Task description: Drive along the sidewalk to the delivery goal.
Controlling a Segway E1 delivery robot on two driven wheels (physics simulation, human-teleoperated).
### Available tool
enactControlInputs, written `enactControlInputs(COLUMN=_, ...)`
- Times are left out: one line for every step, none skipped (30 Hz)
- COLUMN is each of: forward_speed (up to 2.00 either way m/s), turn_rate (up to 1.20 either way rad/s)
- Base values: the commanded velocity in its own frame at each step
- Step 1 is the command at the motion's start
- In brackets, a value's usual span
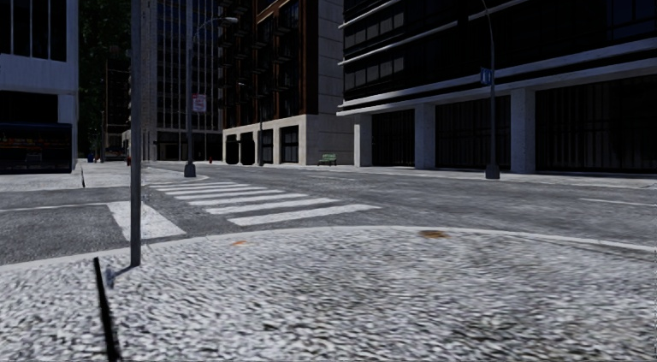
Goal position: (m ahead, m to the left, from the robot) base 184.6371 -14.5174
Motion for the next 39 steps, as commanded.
enactControlInputs(forward_speed=2.00, turn_rate=0.00)
enactControlInputs(forward_speed=2.00, turn_rate=0.00)
enactControlInputs(forward_speed=2.00, turn_rate=0.00)
enactControlInputs(forward_speed=2.00, turn_rate=0.00)
enactControlInputs(forward_speed=2.00, turn_rate=0.00)
enactControlInputs(forward_speed=2.00, turn_rate=0.00)
enactControlInputs(forward_speed=2.00, turn_rate=0.00)
enactControlInputs(forward_speed=2.00, turn_rate=0.00)
enactControlInputs(forward_speed=2.00, turn_rate=0.00)
enactControlInputs(forward_speed=2.00, turn_rate=0.00)
enactControlInputs(forward_speed=2.00, turn_rate=0.00)
enactControlInputs(forward_speed=2.00, turn_rate=0.00)
enactControlInputs(forward_speed=2.00, turn_rate=0.00)
enactControlInputs(forward_speed=2.00, turn_rate=0.00)
enactControlInputs(forward_speed=2.00, turn_rate=0.00)
enactControlInputs(forward_speed=2.00, turn_rate=0.00)
enactControlInputs(forward_speed=2.00, turn_rate=0.00)
enactControlInputs(forward_speed=2.00, turn_rate=0.00)
enactControlInputs(forward_speed=2.00, turn_rate=0.00)
enactControlInputs(forward_speed=2.00, turn_rate=0.00)
enactControlInputs(forward_speed=2.00, turn_rate=0.00)
enactControlInputs(forward_speed=2.00, turn_rate=0.00)
enactControlInputs(forward_speed=2.00, turn_rate=0.00)
enactControlInputs(forward_speed=2.00, turn_rate=0.00)
enactControlInputs(forward_speed=2.00, turn_rate=0.00)
enactControlInputs(forward_speed=2.00, turn_rate=0.00)
enactControlInputs(forward_speed=2.00, turn_rate=0.00)
enactControlInputs(forward_speed=2.00, turn_rate=0.00)
enactControlInputs(forward_speed=2.00, turn_rate=0.00)
enactControlInputs(forward_speed=2.00, turn_rate=0.07)
enactControlInputs(forward_speed=2.00, turn_rate=0.15)
enactControlInputs(forward_speed=2.00, turn_rate=0.15)
enactControlInputs(forward_speed=2.00, turn_rate=0.20)
enactControlInputs(forward_speed=1.98, turn_rate=0.21)
enactControlInputs(forward_speed=1.90, turn_rate=0.22)
enactControlInputs(forward_speed=1.80, turn_rate=0.24)
enactControlInputs(forward_speed=1.68, turn_rate=0.30)
enactControlInputs(forward_speed=1.68, turn_rate=0.30)
enactControlInputs(forward_speed=1.61, turn_rate=0.33)
